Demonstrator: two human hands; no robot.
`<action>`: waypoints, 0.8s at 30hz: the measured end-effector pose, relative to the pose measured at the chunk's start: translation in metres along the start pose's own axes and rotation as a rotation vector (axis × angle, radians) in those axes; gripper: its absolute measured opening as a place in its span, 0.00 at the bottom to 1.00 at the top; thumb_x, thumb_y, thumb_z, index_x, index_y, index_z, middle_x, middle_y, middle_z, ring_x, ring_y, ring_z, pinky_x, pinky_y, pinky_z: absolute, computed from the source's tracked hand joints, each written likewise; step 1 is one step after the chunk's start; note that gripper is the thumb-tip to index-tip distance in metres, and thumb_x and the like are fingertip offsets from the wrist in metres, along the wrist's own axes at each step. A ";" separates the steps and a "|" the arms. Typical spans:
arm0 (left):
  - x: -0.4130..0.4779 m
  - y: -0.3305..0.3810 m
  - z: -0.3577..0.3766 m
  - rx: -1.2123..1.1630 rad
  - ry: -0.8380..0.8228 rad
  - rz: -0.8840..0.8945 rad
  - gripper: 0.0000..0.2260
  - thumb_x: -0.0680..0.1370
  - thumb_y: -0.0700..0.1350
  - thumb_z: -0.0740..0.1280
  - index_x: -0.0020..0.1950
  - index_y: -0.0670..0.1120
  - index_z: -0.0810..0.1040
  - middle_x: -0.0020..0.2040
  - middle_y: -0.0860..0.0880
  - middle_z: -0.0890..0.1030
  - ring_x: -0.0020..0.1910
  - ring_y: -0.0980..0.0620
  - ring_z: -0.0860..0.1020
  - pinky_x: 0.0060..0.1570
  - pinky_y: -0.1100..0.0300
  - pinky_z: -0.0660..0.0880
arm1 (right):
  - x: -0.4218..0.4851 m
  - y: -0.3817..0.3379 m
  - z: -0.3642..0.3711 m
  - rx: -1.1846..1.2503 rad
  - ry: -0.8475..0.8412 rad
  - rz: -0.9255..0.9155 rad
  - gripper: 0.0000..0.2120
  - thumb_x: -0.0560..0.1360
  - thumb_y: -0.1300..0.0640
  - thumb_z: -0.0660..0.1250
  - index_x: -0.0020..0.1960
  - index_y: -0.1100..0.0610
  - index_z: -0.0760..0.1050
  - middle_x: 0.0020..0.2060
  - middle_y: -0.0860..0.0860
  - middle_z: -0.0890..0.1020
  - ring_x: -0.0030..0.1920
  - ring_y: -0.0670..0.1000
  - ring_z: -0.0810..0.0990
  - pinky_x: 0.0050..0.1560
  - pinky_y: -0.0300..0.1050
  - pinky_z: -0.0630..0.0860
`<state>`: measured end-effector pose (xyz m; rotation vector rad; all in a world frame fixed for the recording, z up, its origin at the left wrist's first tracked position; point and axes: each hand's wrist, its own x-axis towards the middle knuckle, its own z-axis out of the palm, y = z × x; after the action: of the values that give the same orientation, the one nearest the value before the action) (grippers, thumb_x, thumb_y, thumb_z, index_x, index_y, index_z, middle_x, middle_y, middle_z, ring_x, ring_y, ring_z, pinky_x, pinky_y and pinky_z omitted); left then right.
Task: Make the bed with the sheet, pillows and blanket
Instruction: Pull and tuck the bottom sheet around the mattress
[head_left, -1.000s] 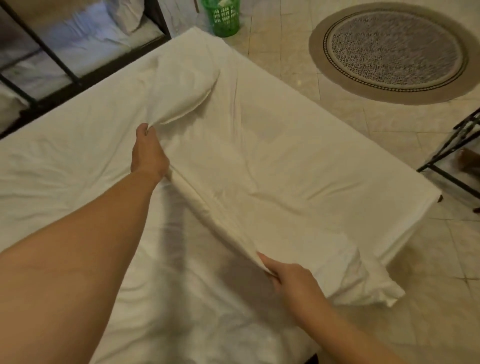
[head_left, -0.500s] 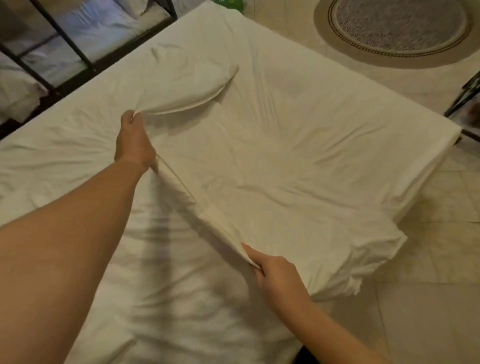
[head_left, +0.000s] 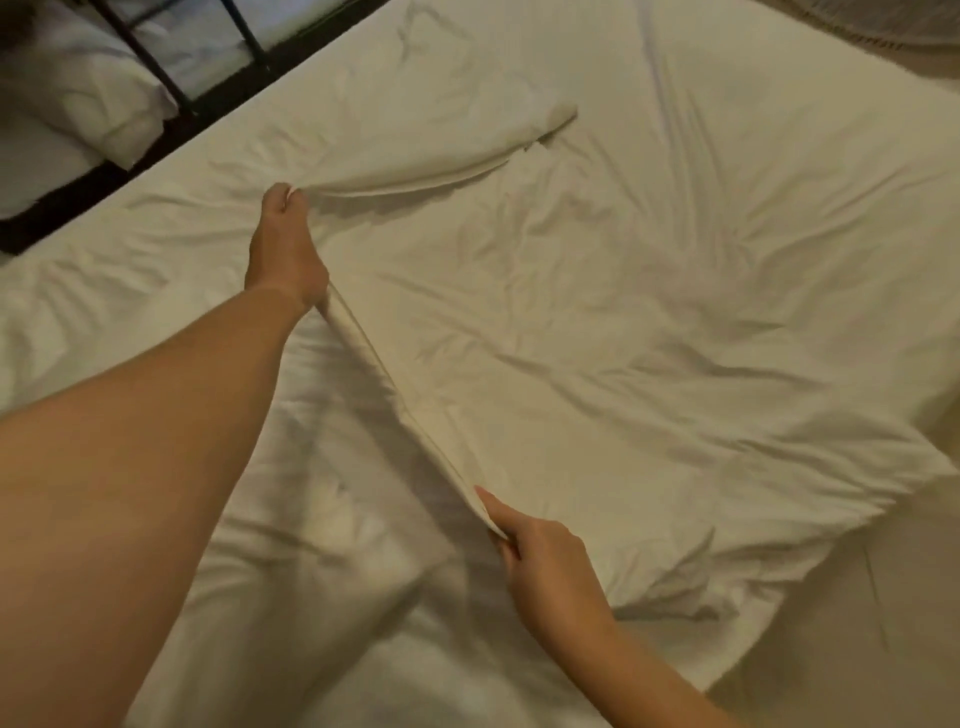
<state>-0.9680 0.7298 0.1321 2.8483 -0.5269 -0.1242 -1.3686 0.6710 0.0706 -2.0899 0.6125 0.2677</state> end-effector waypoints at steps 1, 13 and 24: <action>-0.005 -0.016 -0.004 0.005 0.001 -0.004 0.38 0.75 0.27 0.68 0.82 0.45 0.59 0.84 0.50 0.52 0.78 0.42 0.65 0.76 0.55 0.65 | -0.004 -0.008 0.012 -0.006 -0.015 -0.001 0.26 0.76 0.38 0.50 0.74 0.24 0.57 0.63 0.43 0.82 0.60 0.51 0.81 0.55 0.47 0.77; -0.088 -0.129 -0.052 0.048 0.069 -0.034 0.38 0.74 0.27 0.69 0.81 0.43 0.61 0.84 0.48 0.53 0.75 0.42 0.67 0.75 0.56 0.65 | -0.066 -0.059 0.112 -0.019 -0.077 -0.098 0.28 0.79 0.47 0.56 0.74 0.24 0.57 0.65 0.43 0.80 0.64 0.51 0.79 0.60 0.49 0.77; -0.138 -0.257 -0.067 0.061 0.046 -0.077 0.38 0.74 0.29 0.70 0.82 0.40 0.60 0.84 0.45 0.53 0.77 0.40 0.64 0.78 0.53 0.63 | -0.114 -0.110 0.203 0.002 -0.044 -0.109 0.27 0.81 0.45 0.60 0.73 0.22 0.56 0.67 0.41 0.79 0.65 0.50 0.78 0.60 0.47 0.77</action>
<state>-1.0005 1.0274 0.1379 2.9240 -0.4193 -0.0573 -1.4002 0.9264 0.0830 -2.1020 0.4705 0.2494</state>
